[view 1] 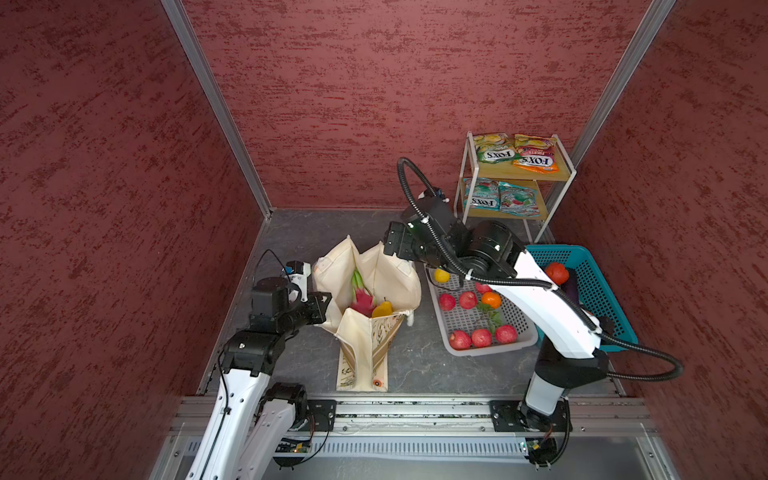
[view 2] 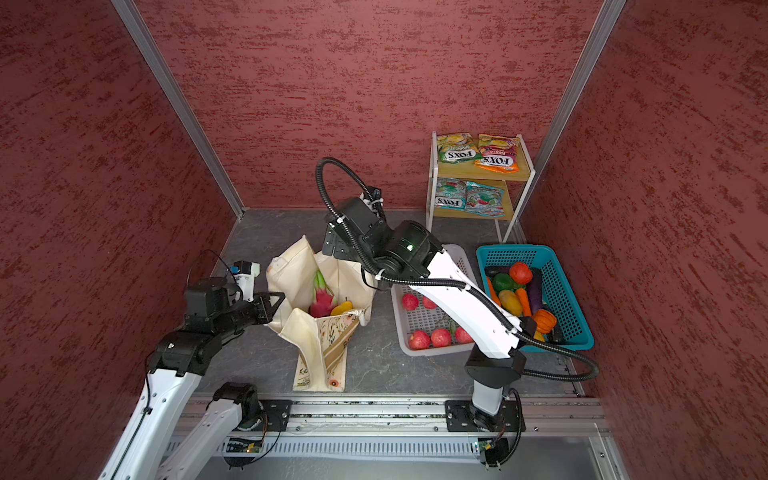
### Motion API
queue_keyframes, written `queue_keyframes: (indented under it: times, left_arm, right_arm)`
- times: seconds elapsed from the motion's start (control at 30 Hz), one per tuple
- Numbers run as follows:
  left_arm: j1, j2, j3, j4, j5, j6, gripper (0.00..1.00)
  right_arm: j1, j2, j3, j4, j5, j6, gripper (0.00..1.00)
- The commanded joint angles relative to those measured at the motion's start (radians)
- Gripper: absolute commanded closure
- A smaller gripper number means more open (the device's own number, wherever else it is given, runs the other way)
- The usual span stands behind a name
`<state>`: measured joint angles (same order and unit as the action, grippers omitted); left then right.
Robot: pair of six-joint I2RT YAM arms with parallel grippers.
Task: Place the food into the grocery bag and tie it
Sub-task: 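Withdraw the right gripper from the bag toward the teal basket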
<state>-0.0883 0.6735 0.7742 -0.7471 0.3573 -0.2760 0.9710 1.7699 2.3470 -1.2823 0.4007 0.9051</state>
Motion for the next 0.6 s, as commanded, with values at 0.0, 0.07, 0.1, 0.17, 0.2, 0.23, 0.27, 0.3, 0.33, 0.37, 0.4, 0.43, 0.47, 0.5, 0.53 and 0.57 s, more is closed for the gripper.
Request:
queue_keyframes:
  times: [0.0,0.07,0.1,0.17,0.2,0.23,0.27,0.3,0.33,0.37,0.4,0.43,0.47,0.5,0.53,0.57]
  left_arm:
    - [0.009,0.002,-0.001,-0.013,-0.020,-0.002,0.89]
    - [0.010,-0.002,-0.003,-0.013,-0.021,-0.002,0.89]
    - [0.010,-0.003,-0.003,-0.012,-0.020,-0.002,0.89]
    - [0.010,-0.004,-0.003,-0.014,-0.018,0.000,0.89]
    - [0.010,-0.003,-0.003,-0.013,-0.016,0.000,0.89]
    - [0.010,-0.005,-0.003,-0.011,-0.014,0.000,0.89]
    - [0.010,-0.005,-0.003,-0.011,-0.012,0.001,0.89]
    - [0.012,-0.004,-0.003,-0.008,-0.011,0.000,0.89]
    - [0.013,-0.003,-0.003,-0.009,-0.008,0.001,0.89]
    - [0.015,-0.003,-0.003,-0.008,-0.006,0.001,0.89]
    - [0.017,-0.004,-0.004,-0.005,-0.002,0.001,0.89]
    - [0.019,-0.005,-0.005,-0.004,0.001,0.001,0.89]
    - [0.025,-0.007,-0.006,-0.002,0.007,0.002,0.89]
    - [0.030,-0.006,-0.006,0.000,0.012,0.001,0.89]
    - [0.032,-0.006,-0.006,0.000,0.016,0.002,0.89]
    - [0.035,-0.008,-0.006,0.003,0.020,0.001,0.89]
  right_arm:
    - [-0.022,-0.026,0.016,-0.007,0.020,0.052,0.01]
    - [-0.031,-0.031,0.015,0.008,0.017,0.046,0.01]
    - [-0.035,-0.033,0.015,0.012,0.020,0.048,0.01]
    - [-0.045,-0.034,0.017,0.019,0.013,0.046,0.01]
    - [-0.048,-0.038,0.017,0.023,0.008,0.049,0.01]
    - [-0.048,-0.043,0.017,0.026,0.005,0.051,0.01]
    - [-0.048,-0.052,0.014,0.031,0.008,0.053,0.01]
    - [-0.048,-0.066,0.005,0.038,0.016,0.056,0.01]
    - [-0.048,-0.082,-0.011,0.046,0.036,0.051,0.01]
    - [-0.049,-0.109,-0.040,0.062,0.067,0.043,0.01]
    - [-0.056,-0.141,-0.084,0.087,0.093,0.030,0.01]
    - [-0.070,-0.171,-0.134,0.117,0.109,0.012,0.01]
    - [-0.092,-0.211,-0.205,0.156,0.121,-0.002,0.01]
    - [-0.128,-0.257,-0.290,0.194,0.125,0.000,0.01]
    - [-0.166,-0.298,-0.369,0.234,0.116,0.005,0.01]
    - [-0.210,-0.357,-0.468,0.293,0.104,0.001,0.01]
